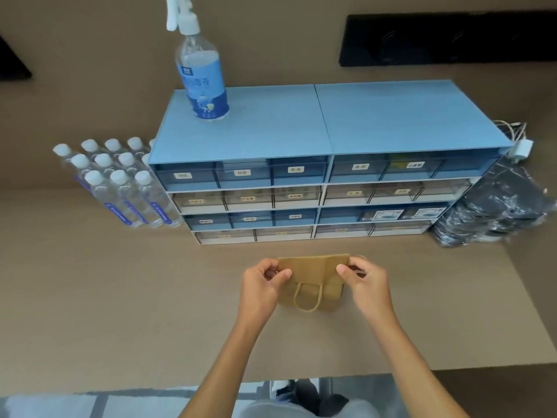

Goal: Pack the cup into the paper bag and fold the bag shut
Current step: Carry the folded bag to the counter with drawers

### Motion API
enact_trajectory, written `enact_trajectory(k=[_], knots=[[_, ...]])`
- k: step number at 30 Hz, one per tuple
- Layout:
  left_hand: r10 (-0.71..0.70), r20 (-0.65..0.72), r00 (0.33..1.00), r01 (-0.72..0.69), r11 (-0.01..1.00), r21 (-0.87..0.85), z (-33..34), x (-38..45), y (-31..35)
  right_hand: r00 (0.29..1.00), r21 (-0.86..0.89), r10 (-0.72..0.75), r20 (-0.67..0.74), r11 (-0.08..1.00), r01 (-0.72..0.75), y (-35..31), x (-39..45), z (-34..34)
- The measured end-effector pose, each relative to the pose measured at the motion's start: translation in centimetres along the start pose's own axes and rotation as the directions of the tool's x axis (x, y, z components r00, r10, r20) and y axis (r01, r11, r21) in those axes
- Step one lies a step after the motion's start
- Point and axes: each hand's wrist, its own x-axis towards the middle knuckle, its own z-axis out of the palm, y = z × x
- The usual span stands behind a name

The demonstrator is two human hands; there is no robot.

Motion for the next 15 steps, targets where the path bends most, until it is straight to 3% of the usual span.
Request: enact_trajectory(k=[15], knots=[[-0.037,-0.017,0.999,0.038,0.997,0.061,5.8,2.8,-0.8,0.998,-0.048,0.040,0.042,0.998,-0.038,2.5,5.0,-4.0]])
